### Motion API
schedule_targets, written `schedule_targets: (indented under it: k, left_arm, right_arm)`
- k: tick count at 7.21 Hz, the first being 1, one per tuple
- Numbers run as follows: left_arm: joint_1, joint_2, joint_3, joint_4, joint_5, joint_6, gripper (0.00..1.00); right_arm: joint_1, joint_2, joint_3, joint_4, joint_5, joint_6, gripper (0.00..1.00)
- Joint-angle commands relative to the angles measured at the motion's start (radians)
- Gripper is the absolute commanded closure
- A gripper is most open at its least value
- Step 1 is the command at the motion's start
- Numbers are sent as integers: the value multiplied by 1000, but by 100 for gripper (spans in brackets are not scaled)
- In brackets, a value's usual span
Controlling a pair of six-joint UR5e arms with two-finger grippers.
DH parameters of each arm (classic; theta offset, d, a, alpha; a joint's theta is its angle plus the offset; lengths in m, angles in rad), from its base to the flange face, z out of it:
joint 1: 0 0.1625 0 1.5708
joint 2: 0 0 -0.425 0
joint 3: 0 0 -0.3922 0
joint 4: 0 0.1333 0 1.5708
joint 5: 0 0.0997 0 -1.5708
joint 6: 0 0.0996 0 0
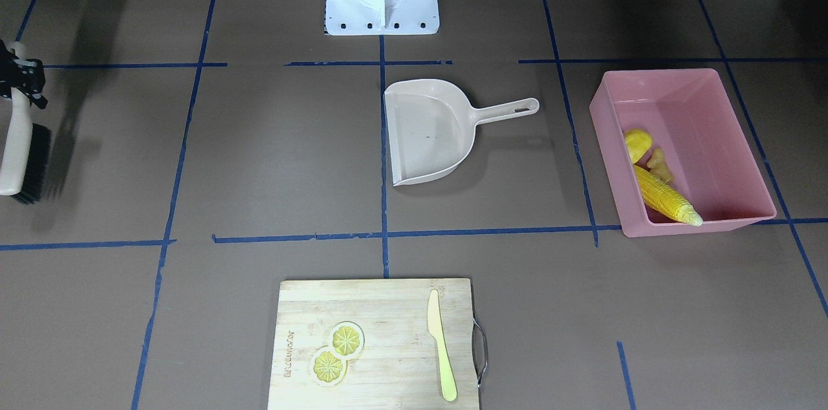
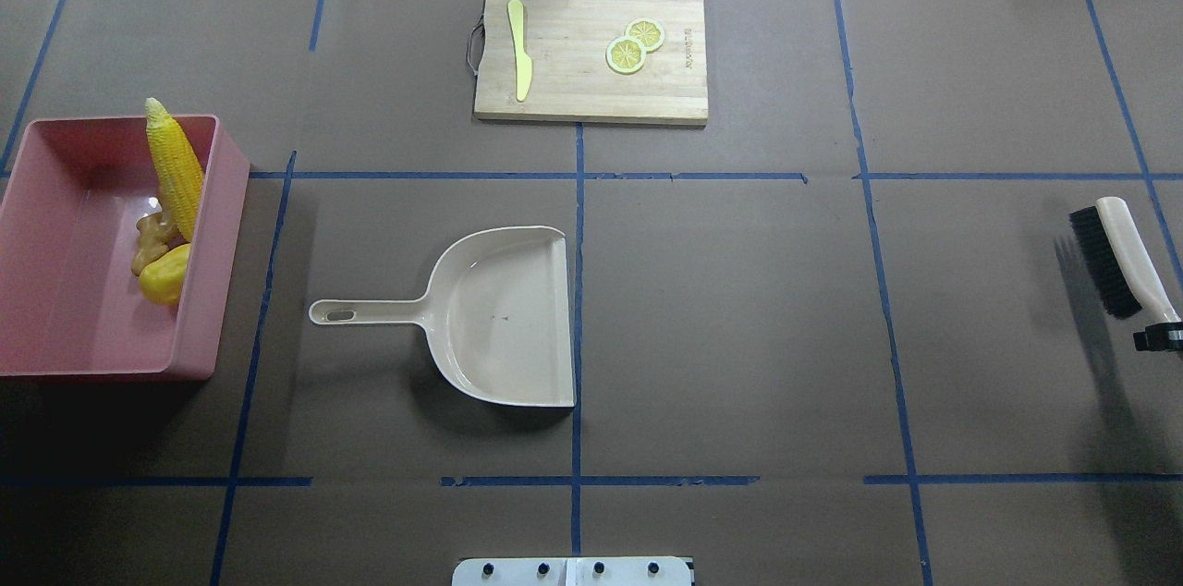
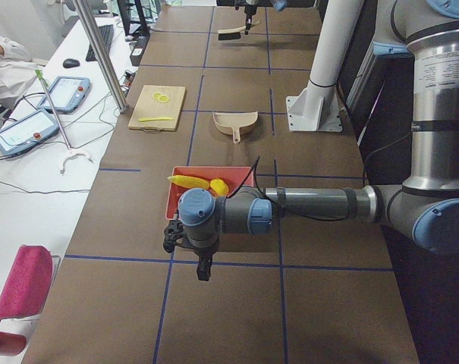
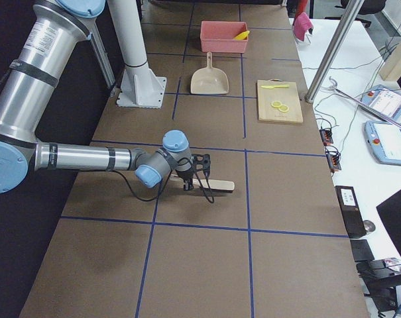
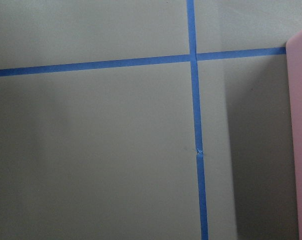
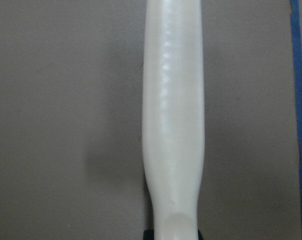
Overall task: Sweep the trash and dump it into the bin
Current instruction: 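Return the brush with the right gripper to its starting spot and release it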
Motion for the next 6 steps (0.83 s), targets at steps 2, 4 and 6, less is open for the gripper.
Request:
schedule_targets:
  k: [2, 4, 6]
  left_arm:
    - [-1, -1, 0, 0, -1, 0, 0]
    - [1, -1, 0, 0, -1, 0, 0]
    - [1, -1, 0, 0, -1, 0, 0]
  right_arm:
    - [-4, 19, -56, 7, -37, 7, 97]
    - [-6, 42, -88, 7, -37, 1, 93]
    - [-7, 59, -101, 7, -34, 1, 68]
